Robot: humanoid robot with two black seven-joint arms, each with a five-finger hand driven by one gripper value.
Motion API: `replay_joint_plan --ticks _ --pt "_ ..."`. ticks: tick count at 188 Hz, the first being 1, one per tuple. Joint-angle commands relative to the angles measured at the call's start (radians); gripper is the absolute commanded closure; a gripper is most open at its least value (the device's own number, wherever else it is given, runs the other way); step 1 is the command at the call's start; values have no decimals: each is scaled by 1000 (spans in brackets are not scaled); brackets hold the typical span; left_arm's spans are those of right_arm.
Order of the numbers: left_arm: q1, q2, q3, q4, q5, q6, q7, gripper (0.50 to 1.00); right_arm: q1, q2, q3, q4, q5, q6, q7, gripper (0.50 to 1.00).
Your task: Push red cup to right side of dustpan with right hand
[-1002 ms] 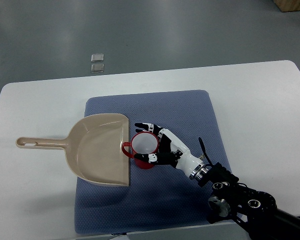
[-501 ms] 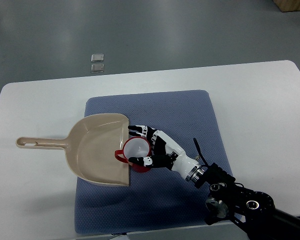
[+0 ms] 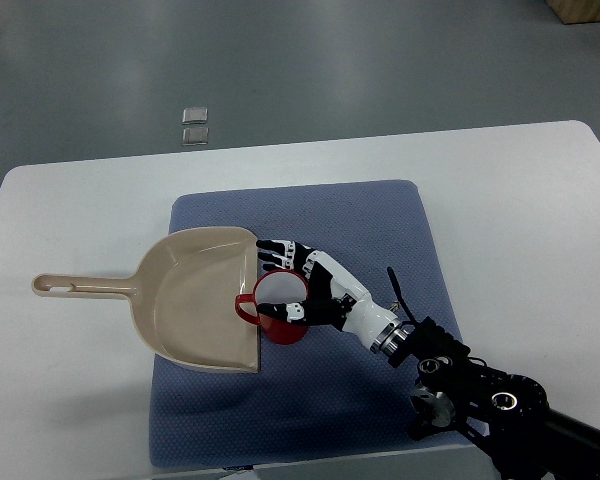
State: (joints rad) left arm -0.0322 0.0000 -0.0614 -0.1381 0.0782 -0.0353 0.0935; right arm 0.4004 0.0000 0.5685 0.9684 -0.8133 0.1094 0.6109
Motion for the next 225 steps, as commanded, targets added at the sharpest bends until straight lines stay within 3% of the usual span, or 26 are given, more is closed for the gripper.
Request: replay_joint_plan --ticks 1,129,207,225 --pt "0 0 0 0 0 0 0 500 9 0 5 0 2 3 0 572" --pt "0 0 0 0 0 0 0 500 78 0 126 -50 23 -5 0 572" --pt "0 0 0 0 0 0 0 500 210 -29 156 -155 479 -28 0 572" --pt "0 0 0 0 0 0 0 500 221 -41 157 -168 551 -28 -28 572"
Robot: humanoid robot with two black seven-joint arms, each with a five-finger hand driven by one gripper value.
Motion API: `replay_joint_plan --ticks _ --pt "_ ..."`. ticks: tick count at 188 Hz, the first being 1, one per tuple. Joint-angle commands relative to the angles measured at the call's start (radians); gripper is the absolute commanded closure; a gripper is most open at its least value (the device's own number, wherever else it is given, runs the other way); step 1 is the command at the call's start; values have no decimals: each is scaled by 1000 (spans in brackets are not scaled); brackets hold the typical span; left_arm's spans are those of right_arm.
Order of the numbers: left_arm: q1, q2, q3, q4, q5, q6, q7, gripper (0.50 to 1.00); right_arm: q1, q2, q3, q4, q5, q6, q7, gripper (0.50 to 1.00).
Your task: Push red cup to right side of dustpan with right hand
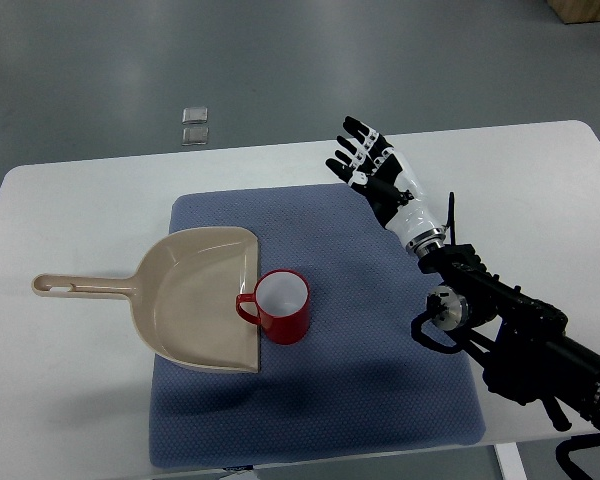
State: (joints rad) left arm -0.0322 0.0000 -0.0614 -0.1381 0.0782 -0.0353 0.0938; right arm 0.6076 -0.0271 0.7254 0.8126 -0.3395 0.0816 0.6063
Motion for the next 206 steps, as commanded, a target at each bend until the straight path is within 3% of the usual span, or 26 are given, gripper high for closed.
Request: replay_joint_plan --ticks 1,81,206 --pt "0 0 0 0 0 0 0 500 14 -14 0 -13 85 0 -28 572" --pt "0 0 0 0 0 0 0 500 15 -22 40 -78 366 14 -100 572" --pt "0 0 0 0 0 0 0 500 40 -33 57 -76 359 23 -68 572"
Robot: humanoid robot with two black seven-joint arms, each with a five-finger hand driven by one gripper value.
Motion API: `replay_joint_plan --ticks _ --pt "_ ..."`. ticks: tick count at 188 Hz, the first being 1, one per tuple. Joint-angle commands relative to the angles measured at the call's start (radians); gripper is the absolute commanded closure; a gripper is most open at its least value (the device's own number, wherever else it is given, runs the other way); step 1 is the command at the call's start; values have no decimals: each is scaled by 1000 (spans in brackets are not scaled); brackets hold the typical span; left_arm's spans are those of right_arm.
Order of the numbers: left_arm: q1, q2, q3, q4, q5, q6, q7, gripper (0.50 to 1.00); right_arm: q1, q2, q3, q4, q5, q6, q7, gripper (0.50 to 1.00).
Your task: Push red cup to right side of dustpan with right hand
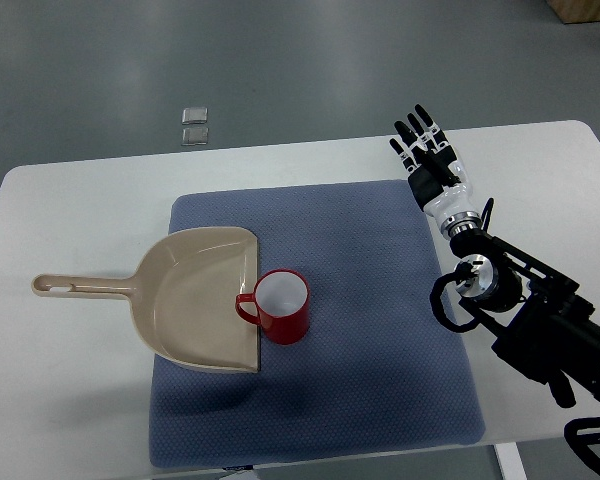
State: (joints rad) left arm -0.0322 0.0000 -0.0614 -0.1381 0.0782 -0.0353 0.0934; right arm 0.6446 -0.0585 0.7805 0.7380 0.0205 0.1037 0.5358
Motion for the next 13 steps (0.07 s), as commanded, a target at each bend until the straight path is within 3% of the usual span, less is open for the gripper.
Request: replay_joint_plan --ticks 1,13 --pt "0 0 0 0 0 0 0 500 3 -1 2 -2 -1 1 3 572" --pt "0 0 0 0 0 0 0 500 6 -1 -3 -2 -5 -7 3 572"
